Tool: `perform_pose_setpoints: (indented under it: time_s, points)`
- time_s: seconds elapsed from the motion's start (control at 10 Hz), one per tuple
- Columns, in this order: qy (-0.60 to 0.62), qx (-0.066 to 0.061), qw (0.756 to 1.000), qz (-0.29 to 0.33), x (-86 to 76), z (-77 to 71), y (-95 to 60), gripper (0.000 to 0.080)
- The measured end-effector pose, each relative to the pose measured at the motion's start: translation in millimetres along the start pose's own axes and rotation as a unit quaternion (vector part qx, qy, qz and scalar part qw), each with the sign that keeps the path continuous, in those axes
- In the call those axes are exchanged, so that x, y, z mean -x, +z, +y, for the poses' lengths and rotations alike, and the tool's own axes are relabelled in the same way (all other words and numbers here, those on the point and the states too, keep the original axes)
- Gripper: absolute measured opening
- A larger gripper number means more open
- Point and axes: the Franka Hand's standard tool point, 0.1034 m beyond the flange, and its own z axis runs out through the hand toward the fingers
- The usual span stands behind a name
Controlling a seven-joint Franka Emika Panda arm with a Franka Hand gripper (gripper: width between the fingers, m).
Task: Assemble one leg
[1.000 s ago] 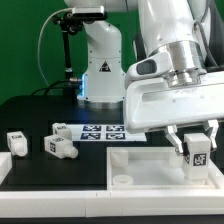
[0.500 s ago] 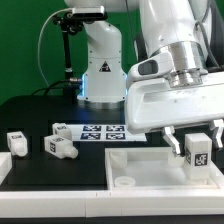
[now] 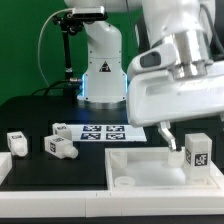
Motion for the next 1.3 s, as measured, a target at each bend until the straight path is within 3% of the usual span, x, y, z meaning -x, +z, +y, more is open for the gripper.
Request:
perform_pose_setpoints:
  time_s: [0.5,0.7,0.8,1.0,1.1,1.3]
  points:
    - [0.014,-0.023,0.985,-0.17,14.1,14.9,9.2,0.0649]
    - [0.022,-0.032,0.977,-0.209,15.4,12.6,9.2,0.0649]
    - [0.026,-0.03,0.978,-0.204,13.9,13.1,9.7,0.0649]
    - [0.026,-0.03,0.978,-0.204,14.2,13.1,9.8,0.0381]
    - [0.071,-0.022,0.976,-0.205,14.2,12.1,9.8,0.0283]
    - [0.128,-0.009,0.97,-0.206,14.2,11.7,9.8,0.0284]
